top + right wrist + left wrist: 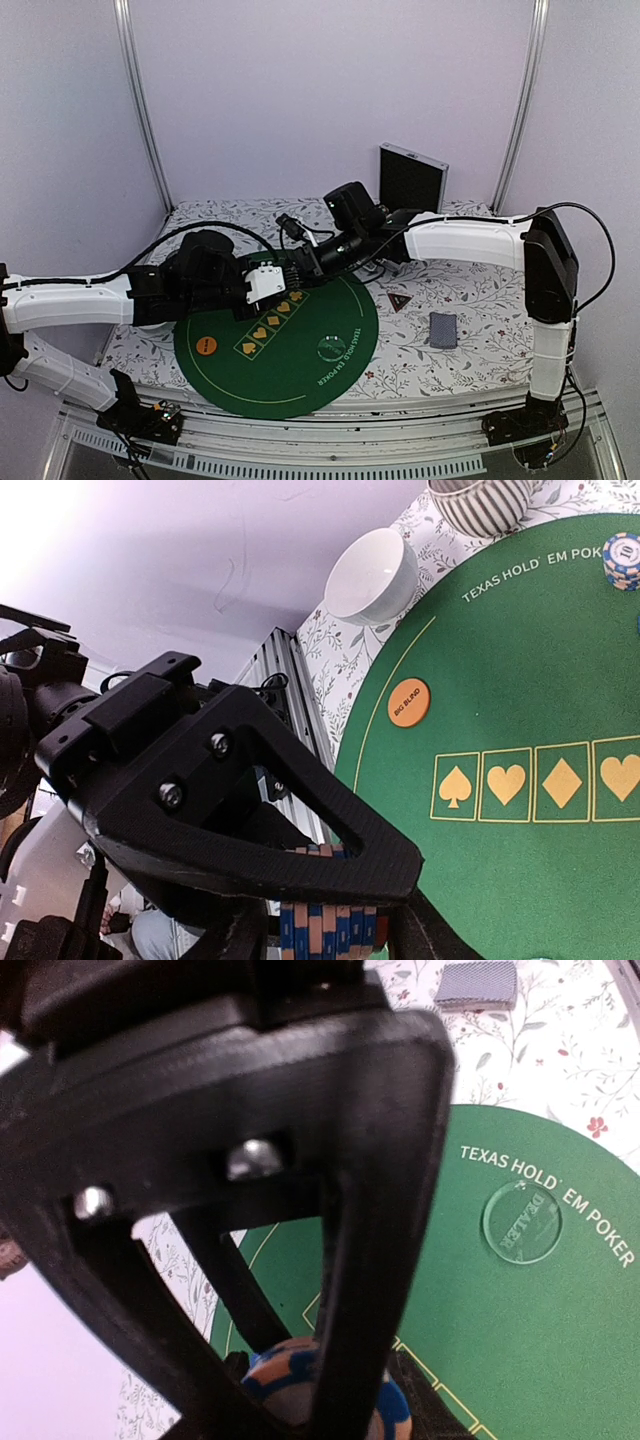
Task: Distribute texas hold em gaming equipment
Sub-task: Pass from the right arm to the left, then place the poker chips pile at the big blind area.
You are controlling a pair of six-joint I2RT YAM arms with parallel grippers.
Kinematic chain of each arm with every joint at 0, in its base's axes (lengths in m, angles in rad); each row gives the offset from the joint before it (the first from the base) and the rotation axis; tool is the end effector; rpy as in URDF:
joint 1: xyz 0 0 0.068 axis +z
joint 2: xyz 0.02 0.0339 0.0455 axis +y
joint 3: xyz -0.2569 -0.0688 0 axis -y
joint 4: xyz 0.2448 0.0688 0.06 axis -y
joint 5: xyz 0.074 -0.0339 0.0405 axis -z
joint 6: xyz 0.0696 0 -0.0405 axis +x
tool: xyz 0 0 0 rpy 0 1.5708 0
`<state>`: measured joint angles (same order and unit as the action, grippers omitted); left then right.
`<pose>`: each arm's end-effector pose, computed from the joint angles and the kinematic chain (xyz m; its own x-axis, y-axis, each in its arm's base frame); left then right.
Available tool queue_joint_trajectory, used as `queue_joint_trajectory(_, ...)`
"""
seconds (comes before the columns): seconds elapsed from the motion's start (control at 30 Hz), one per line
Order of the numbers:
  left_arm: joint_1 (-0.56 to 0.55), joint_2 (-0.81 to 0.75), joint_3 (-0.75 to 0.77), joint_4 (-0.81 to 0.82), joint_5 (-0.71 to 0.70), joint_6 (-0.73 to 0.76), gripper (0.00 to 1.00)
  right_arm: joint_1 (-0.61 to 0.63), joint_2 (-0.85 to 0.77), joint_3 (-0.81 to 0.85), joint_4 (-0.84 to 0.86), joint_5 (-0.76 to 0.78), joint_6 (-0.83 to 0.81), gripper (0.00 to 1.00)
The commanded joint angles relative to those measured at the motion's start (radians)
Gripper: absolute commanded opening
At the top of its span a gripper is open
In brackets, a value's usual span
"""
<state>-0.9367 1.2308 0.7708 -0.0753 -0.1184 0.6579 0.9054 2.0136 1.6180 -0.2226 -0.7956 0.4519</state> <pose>0.1864 -0.2396 0.2278 0.2132 0.7349 -0.6437 0.7702 0.2790 0.5736 0.2567 0.4076 0.2355 -0.7192 -0.4215 -0.5523 -0.6623 0.1758 0.7283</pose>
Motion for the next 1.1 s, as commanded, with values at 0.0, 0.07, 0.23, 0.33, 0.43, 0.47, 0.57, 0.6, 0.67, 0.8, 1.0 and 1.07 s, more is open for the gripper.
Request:
queue_joint_trajectory(0.0, 0.011, -0.013, 0.004, -0.007, 0.035, -0.031, 0.00, -0.011, -0.056, -0.013, 0.019, 0.012, -0.010, 0.45)
queue_joint_trajectory(0.07, 0.014, -0.014, 0.008, -0.017, 0.050, -0.041, 0.00, -0.013, -0.059, -0.014, 0.019, 0.012, -0.010, 0.48)
queue_joint_trajectory(0.23, 0.037, -0.009, 0.034, -0.076, 0.090, -0.093, 0.00, -0.030, -0.083, -0.028, 0.017, 0.023, -0.021, 0.57)
queue_joint_trajectory(0.33, 0.062, -0.002, 0.061, -0.125, 0.103, -0.141, 0.00, -0.066, -0.126, -0.069, 0.016, 0.065, -0.029, 0.70)
queue_joint_trajectory(0.43, 0.106, -0.004, 0.079, -0.170, 0.122, -0.206, 0.00, -0.114, -0.187, -0.127, 0.016, 0.110, -0.040, 0.84)
queue_joint_trajectory(0.47, 0.127, -0.007, 0.079, -0.178, 0.128, -0.229, 0.00, -0.131, -0.206, -0.149, 0.016, 0.128, -0.043, 0.90)
queue_joint_trajectory(0.57, 0.203, -0.011, 0.078, -0.206, 0.143, -0.324, 0.00, -0.179, -0.265, -0.217, 0.015, 0.173, -0.053, 0.99)
queue_joint_trajectory(0.6, 0.231, -0.010, 0.077, -0.215, 0.139, -0.355, 0.00, -0.194, -0.283, -0.242, 0.015, 0.187, -0.056, 0.99)
queue_joint_trajectory(0.67, 0.295, -0.004, 0.069, -0.229, 0.121, -0.422, 0.00, -0.214, -0.314, -0.276, 0.014, 0.216, -0.063, 0.99)
queue_joint_trajectory(0.8, 0.418, 0.041, 0.054, -0.240, 0.074, -0.513, 0.00, -0.228, -0.345, -0.308, 0.012, 0.245, -0.081, 0.99)
queue_joint_trajectory(1.0, 0.506, 0.167, 0.051, -0.253, 0.058, -0.543, 0.00, -0.229, -0.377, -0.336, 0.009, 0.265, -0.114, 0.99)
queue_joint_trajectory(1.07, 0.535, 0.198, 0.054, -0.259, 0.059, -0.551, 0.00, -0.229, -0.396, -0.353, 0.009, 0.267, -0.122, 0.99)
